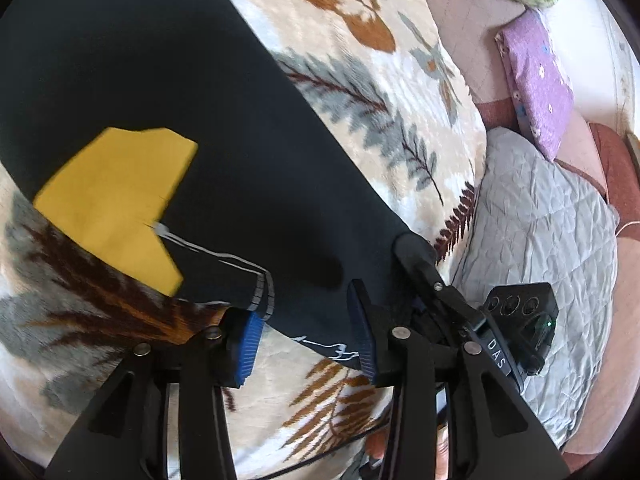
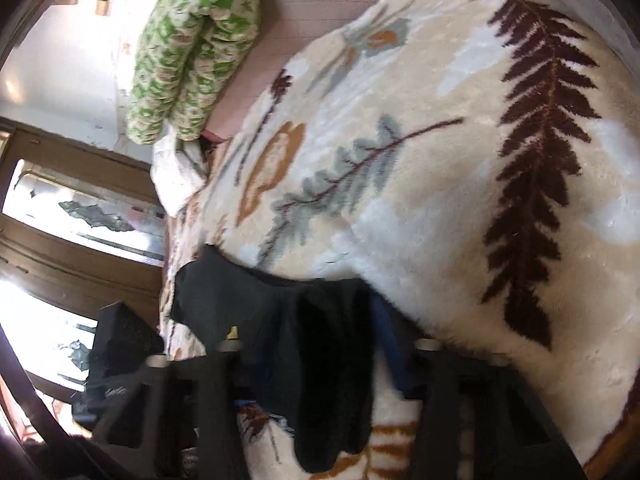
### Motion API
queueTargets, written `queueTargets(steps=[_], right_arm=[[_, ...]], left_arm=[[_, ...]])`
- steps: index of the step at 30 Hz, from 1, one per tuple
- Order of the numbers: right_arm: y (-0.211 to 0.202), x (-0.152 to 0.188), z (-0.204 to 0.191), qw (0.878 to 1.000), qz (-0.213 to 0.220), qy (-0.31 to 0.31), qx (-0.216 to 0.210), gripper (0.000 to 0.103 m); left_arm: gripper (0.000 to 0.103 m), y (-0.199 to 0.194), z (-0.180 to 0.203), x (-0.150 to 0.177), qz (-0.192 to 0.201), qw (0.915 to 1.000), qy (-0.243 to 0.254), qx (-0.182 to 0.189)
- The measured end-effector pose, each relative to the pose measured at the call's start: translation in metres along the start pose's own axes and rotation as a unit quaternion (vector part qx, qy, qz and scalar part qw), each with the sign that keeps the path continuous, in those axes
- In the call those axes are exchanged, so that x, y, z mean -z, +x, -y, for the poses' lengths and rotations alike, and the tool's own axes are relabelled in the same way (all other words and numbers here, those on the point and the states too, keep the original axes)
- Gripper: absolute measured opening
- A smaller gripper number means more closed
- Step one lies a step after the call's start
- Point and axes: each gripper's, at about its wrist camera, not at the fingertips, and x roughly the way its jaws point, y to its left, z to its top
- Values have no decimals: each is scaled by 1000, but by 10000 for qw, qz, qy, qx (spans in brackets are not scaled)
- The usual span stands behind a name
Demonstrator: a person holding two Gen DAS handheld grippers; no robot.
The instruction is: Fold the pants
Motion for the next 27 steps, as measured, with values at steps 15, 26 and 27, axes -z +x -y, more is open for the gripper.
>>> queueTargets(steps=[15,26,27], right_arm=[[-7,4,-12,9994,167,54,285,22],[-16,0,-38,9983,107,-64,569,21],[-16,0,-41,9982,96,-75,594,21]], left_arm=[[14,1,1,-6,-547,9983,170,62],[14,-7,5,-12,-816,9959,152,347],[14,-8,3,-13,-847,9956,144,360]])
